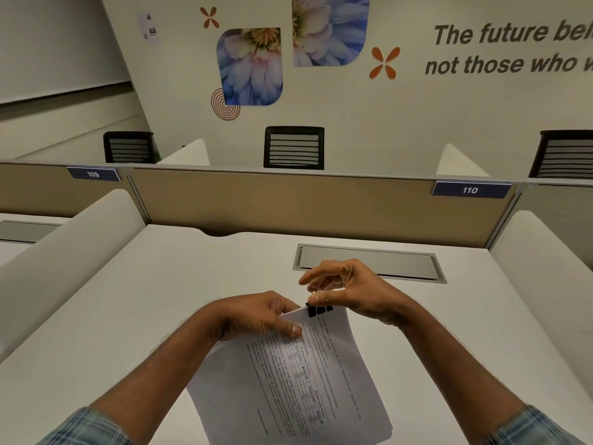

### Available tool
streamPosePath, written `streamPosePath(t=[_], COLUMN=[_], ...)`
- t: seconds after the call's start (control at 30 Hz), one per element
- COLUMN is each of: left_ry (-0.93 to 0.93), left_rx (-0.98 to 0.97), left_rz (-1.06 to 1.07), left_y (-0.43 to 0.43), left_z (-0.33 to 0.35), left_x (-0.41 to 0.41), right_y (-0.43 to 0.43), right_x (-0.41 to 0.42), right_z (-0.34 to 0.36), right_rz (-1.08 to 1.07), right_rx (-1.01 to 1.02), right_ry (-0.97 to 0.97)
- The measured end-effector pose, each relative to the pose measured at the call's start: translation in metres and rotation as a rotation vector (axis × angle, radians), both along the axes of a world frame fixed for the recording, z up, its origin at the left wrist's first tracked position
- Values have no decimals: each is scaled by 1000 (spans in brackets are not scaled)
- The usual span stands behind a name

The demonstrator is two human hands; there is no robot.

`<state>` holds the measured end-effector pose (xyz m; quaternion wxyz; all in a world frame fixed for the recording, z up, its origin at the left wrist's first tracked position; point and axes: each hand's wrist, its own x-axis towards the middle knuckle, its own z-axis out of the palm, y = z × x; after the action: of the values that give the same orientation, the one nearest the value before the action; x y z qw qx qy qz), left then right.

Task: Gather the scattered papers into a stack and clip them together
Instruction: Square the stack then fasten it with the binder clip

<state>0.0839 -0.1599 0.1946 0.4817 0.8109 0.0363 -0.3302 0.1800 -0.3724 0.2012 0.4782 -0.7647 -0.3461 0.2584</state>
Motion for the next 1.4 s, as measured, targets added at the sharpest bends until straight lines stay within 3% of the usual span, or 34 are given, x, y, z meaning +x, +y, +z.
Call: streamPosePath(t=[0.3,0.6,0.73,0.9,1.0,1.17,1.27,1.4], left_ry=[-24,-89,-143,-166,-177,-135,-130,-64], left_rx=[-138,-319,-445,-634,-705,-768,-707,-556], left_rz=[106,291,457,667,774,909,948,842], left_y=[1,1,-12,-50,-72,-115,-141,-173], left_z=[6,-10,-21,-43,-64,-109,-130,-156], left_x=[2,7,14,36,53,81,95,111], right_y=[-17,-105,-145,-142,-148,-175,-195,-233], right_x=[1,-16,-20,-45,-51,-44,-29,-6], right_z=[-11,-46,-83,-116,-133,-163,-175,-191], right_rz=[-114,-235,-371,-392,-452,-799,-905,-986], right_rx=[130,164,329,248,217,182,159,161], right_ry=[190,319,585,742,712,499,383,387])
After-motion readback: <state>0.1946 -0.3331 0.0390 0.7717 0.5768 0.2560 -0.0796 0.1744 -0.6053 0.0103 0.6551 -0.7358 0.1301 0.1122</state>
